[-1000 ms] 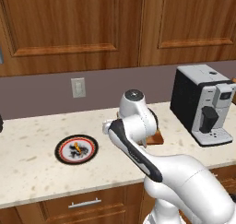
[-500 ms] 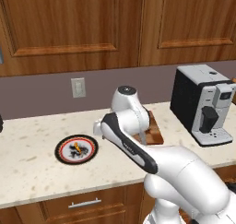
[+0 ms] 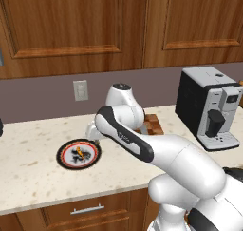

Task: Pick up the knife from the drawer and place it on the cutting board. Then place the meat from the plate to the cutting board.

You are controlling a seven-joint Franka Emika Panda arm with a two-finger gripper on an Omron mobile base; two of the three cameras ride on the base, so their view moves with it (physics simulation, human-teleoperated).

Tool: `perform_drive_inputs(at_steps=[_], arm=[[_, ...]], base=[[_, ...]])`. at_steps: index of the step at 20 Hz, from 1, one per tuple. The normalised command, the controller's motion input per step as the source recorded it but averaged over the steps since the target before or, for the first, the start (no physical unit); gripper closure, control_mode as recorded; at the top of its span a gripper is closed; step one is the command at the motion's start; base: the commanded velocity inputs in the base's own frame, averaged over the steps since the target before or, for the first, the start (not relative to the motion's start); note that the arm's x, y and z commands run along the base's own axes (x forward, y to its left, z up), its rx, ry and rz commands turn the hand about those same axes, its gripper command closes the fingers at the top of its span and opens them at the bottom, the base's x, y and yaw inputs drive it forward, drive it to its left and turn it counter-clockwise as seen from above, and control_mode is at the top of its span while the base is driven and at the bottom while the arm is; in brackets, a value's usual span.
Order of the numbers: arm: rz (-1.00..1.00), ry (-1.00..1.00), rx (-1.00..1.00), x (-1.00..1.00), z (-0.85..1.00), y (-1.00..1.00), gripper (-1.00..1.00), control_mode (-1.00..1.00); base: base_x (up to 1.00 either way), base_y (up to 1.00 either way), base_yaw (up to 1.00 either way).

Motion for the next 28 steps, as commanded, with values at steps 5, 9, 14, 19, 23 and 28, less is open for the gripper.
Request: perform_drive_inputs(at_steps=[5,9,14,19,23,28], arm=[[0.09,0.00,0.00,0.00,-0.11,0.44,-1.00,-1.00],[0.08,0.00,-0.04,0.00,-0.12,0.30,-1.00,-1.00],[0.08,0.00,-0.02,0.00,-0.13,0.18,-1.00,-1.00],[0.08,0.01,0.00,0.02,-0.30,0.12,-1.00,-1.00],[0.05,0.00,0.00,0.13,-0.39,0.10,-1.00,-1.00],[0.04,0.00,0.00,0.10,-0.32,0.00,-1.00,-1.00]], base=[[0.00,0.00,0.00],[0.00,0.00,0.00],[0.00,0.00,0.00],[0.00,0.00,0.00],[0.00,0.00,0.00],[0.00,0.00,0.00]])
